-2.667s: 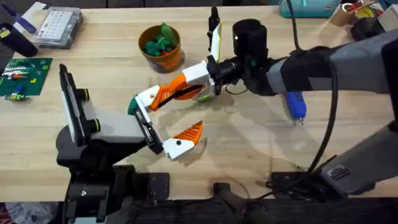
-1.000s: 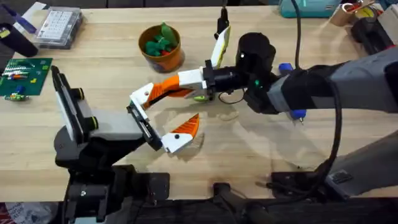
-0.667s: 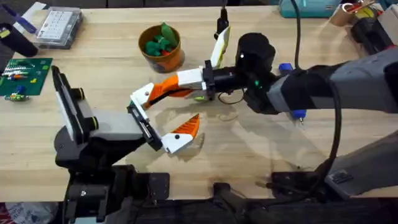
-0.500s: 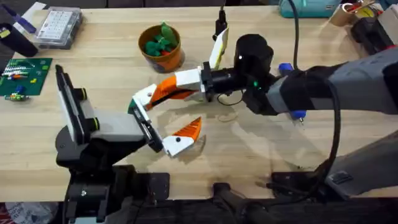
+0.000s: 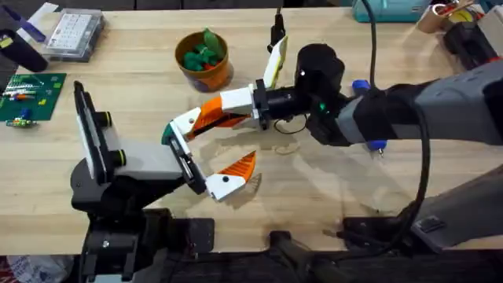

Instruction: Pick up the gripper from the table and insert it into the empty holder that is missing its gripper. Then pick up a screw, insert it into the mounting hole, and use the screwdriver to tighten it. Finally, clean up the table by picking up the vegetable and placing it into the bucket.

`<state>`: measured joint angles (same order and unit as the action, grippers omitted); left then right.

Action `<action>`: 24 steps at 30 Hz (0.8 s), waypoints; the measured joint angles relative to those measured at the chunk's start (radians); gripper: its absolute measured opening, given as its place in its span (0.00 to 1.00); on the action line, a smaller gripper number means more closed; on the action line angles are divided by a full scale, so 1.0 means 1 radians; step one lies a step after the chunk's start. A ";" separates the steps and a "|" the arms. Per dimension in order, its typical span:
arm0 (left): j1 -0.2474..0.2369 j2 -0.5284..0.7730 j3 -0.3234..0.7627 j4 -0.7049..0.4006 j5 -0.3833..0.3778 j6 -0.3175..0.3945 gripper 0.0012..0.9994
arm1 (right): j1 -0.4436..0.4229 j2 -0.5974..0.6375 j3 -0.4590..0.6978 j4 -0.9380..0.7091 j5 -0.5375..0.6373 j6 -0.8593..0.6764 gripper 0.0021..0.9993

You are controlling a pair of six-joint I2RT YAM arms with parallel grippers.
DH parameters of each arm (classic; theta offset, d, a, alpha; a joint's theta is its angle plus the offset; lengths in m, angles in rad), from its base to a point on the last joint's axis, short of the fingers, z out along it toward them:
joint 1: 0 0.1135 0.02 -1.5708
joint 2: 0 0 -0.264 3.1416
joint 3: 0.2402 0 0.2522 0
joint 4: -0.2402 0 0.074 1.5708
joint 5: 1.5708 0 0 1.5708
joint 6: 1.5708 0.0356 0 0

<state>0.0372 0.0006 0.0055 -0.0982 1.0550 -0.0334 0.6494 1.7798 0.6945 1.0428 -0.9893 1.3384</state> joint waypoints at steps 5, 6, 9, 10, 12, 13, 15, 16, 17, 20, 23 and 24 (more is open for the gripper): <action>0.000 0.000 0.000 0.000 0.000 0.000 0.99 | -0.014 0.000 0.000 0.004 -0.012 0.000 0.41; 0.000 0.000 0.000 0.000 0.000 0.000 0.99 | -0.018 0.000 0.000 0.003 -0.014 0.001 0.48; 0.000 0.000 0.000 0.000 0.000 0.000 0.99 | -0.031 0.000 -0.001 0.004 -0.023 0.001 0.82; 0.000 0.000 0.000 0.000 0.000 0.000 0.99 | -0.035 0.000 -0.001 0.004 -0.025 0.001 0.91; 0.000 0.000 0.000 0.000 0.000 0.000 0.99 | -0.045 0.000 -0.002 0.005 -0.031 -0.002 0.99; 0.000 0.000 0.000 0.000 0.000 0.000 0.99 | -0.052 0.000 -0.002 0.005 -0.032 -0.001 0.99; 0.000 0.000 0.000 0.000 0.000 0.000 0.99 | -0.065 0.000 -0.002 0.004 -0.036 -0.001 0.99; 0.000 0.000 0.000 0.000 0.000 0.000 0.99 | -0.075 0.000 -0.002 0.004 -0.037 0.000 0.99; 0.000 0.000 0.000 0.000 0.000 0.000 0.99 | -0.084 0.000 -0.002 0.004 -0.038 0.000 0.99; 0.000 0.000 0.000 0.000 0.000 0.000 0.99 | -0.113 0.000 -0.002 0.002 -0.041 0.000 0.99; 0.000 0.000 0.000 0.000 0.000 0.000 0.99 | -0.138 0.000 -0.002 -0.004 -0.043 0.000 0.99; 0.000 0.000 0.000 0.000 0.000 0.000 0.99 | -0.142 0.000 -0.002 -0.005 -0.044 0.000 0.99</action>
